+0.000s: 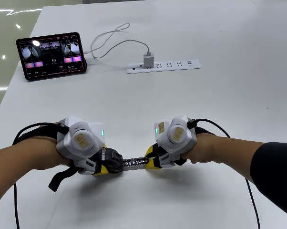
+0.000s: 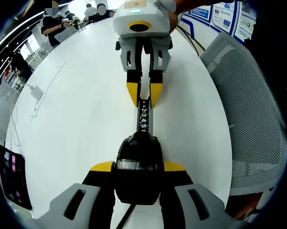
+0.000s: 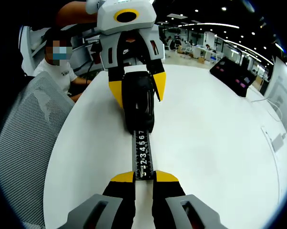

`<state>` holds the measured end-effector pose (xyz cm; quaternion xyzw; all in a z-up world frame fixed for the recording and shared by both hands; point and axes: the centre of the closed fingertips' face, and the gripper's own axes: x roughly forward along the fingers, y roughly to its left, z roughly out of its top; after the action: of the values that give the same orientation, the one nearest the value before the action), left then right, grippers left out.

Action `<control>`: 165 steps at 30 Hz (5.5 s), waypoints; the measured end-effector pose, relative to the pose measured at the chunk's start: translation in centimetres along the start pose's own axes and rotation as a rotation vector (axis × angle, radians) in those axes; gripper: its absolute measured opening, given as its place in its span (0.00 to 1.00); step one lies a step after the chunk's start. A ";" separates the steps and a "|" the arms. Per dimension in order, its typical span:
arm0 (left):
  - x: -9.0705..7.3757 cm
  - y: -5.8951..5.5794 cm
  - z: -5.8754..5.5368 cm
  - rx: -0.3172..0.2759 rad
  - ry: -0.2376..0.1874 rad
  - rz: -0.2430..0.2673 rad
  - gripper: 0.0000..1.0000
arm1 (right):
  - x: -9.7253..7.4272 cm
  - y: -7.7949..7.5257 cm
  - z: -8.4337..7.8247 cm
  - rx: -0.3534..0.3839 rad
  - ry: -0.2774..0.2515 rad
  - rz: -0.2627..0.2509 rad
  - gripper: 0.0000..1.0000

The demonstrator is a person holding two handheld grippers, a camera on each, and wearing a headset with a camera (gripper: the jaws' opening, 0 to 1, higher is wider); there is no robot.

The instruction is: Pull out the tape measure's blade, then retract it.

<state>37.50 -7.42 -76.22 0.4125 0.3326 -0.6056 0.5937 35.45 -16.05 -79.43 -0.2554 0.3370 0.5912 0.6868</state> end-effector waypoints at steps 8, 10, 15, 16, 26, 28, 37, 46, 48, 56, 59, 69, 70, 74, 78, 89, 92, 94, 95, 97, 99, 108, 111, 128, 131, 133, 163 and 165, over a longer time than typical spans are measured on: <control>0.0 0.0 0.0 -0.001 0.000 0.001 0.30 | -0.5 -0.1 -0.5 0.005 0.002 -0.002 0.08; 0.0 0.0 0.0 -0.001 0.000 0.001 0.30 | -0.6 -0.1 -0.6 0.005 0.002 -0.003 0.08; 0.0 0.0 0.1 0.000 0.001 0.002 0.30 | -0.8 -0.1 -0.8 0.006 0.004 -0.006 0.08; 0.0 0.0 0.1 0.000 0.001 0.002 0.30 | -0.9 -0.1 -0.9 0.007 0.003 -0.008 0.08; 0.0 0.0 0.1 0.000 0.000 0.003 0.30 | -1.4 -0.2 -1.4 0.011 0.000 -0.017 0.08; 0.0 0.0 0.1 -0.001 0.000 0.004 0.30 | -1.5 -0.2 -1.6 0.010 0.002 -0.019 0.08; 0.0 0.0 0.1 -0.001 -0.001 0.004 0.30 | -2.0 -0.2 -2.2 0.015 0.004 -0.022 0.08; 0.0 0.0 0.0 -0.002 -0.001 0.004 0.30 | -2.3 -0.1 -2.6 0.023 0.007 -0.022 0.08; 0.0 0.0 0.0 -0.002 -0.001 0.004 0.30 | -2.4 -0.1 -2.7 0.022 0.009 -0.023 0.08; 0.0 0.0 0.0 -0.003 -0.002 0.004 0.30 | -2.7 -0.2 -3.1 0.029 0.011 -0.025 0.08; 0.0 0.0 0.0 -0.002 -0.001 0.005 0.30 | -2.9 -0.2 -3.2 0.030 0.010 -0.024 0.08; 0.0 0.0 0.1 -0.002 -0.001 0.007 0.30 | -3.3 -0.1 -3.6 0.034 0.010 -0.028 0.08; 0.0 0.0 0.1 -0.002 -0.001 0.007 0.30 | -3.3 -0.1 -3.6 0.036 0.009 -0.029 0.08; 0.0 0.0 0.1 -0.003 -0.001 0.007 0.30 | -3.5 -0.2 -3.8 0.039 0.009 -0.029 0.08; 0.0 0.0 0.1 -0.003 0.000 0.007 0.30 | -3.6 -0.2 -3.9 0.040 0.011 -0.030 0.08; 0.0 0.0 0.1 -0.004 -0.003 0.008 0.30 | -4.2 -0.1 -4.6 0.036 0.009 -0.034 0.08; 0.0 0.0 0.1 -0.006 -0.005 0.009 0.30 | -4.3 -0.2 -4.6 0.039 0.008 -0.034 0.08; 0.0 0.0 0.1 -0.005 -0.004 0.009 0.30 | -4.4 -0.3 -4.8 0.040 0.009 -0.034 0.08; 0.0 0.0 0.1 -0.004 -0.004 0.008 0.30 | -4.5 -0.3 -4.8 0.041 0.010 -0.034 0.08; 0.0 0.0 0.1 -0.004 -0.004 0.008 0.30 | -4.6 -0.3 -4.9 0.044 0.011 -0.033 0.08; 0.0 0.0 0.1 -0.005 -0.005 0.008 0.30 | -4.7 -0.3 -5.0 0.044 0.010 -0.033 0.08; 0.1 0.0 0.1 -0.005 -0.005 0.010 0.30 | -4.9 -0.3 -5.4 0.056 0.010 -0.031 0.08; 0.1 0.0 0.1 -0.006 -0.005 0.009 0.30 | -5.0 -0.3 -5.6 0.055 0.013 -0.031 0.08; 0.0 0.0 0.1 -0.007 -0.004 0.011 0.30 | -5.9 -0.4 -6.9 0.062 0.030 -0.031 0.08; 0.0 0.0 0.1 -0.007 -0.005 0.011 0.30 | -6.1 -0.4 -7.1 0.065 0.034 -0.031 0.08; 0.0 0.0 0.1 -0.006 -0.005 0.010 0.30 | -6.3 -0.3 -7.2 0.063 0.036 -0.031 0.08; 0.0 0.0 0.1 -0.006 -0.007 0.016 0.30 | -7.6 -0.5 -8.8 0.088 0.052 -0.042 0.08; 0.0 0.0 0.1 -0.006 -0.007 0.016 0.30 | -7.7 -0.5 -8.9 0.089 0.053 -0.043 0.08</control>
<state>37.51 -7.49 -76.17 0.4113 0.3290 -0.6013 0.6008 33.90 -27.73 -79.32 -0.2476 0.3754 0.5538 0.7008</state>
